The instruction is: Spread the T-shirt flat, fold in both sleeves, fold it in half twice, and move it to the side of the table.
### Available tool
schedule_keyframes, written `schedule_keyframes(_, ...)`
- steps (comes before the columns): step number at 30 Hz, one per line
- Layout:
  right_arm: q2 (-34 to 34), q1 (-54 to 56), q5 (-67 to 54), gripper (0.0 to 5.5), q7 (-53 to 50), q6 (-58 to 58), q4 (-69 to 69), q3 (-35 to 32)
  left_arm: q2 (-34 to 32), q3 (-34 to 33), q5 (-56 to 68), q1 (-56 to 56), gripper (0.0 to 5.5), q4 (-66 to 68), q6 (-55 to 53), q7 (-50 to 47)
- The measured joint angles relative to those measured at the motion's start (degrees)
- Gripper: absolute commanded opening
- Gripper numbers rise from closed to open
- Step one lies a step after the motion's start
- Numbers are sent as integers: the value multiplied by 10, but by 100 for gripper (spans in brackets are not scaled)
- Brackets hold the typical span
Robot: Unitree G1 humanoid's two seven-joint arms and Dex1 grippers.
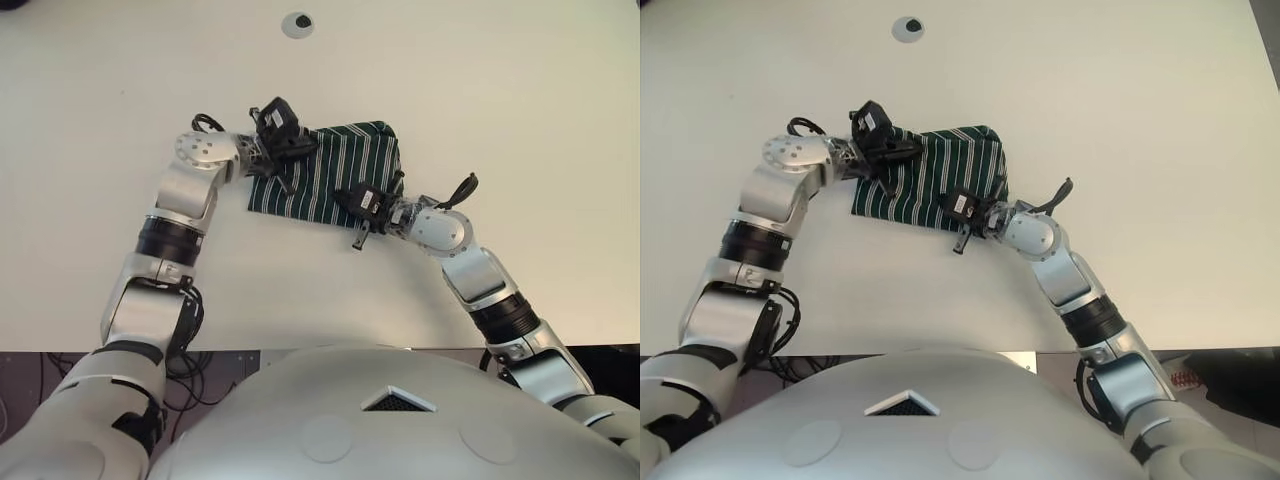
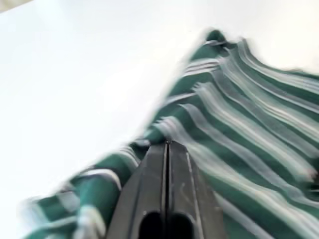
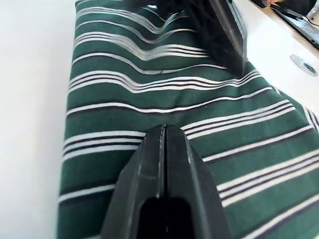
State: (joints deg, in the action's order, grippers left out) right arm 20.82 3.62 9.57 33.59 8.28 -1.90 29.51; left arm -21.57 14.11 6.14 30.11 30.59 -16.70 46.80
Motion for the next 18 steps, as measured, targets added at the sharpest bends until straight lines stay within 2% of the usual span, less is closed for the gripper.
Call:
schedule_keyframes(5,2,-2,-1,1,0,7,-7,0,-2,-4,-60,69,0,183,98,-67)
schedule_keyframes(10,2,-8,-5,1,-1,20,-19,-2,-2,-20,-85,93,0,273,188,-114)
schedule_keyframes(14,5,-52,-62,1,23,90,-83,-27,-6,-79,-46,87,0,240,247,-115)
schedule_keyframes(18,27,-93,-186,1,77,241,-211,-83,-11,-147,38,11,0,46,209,-103)
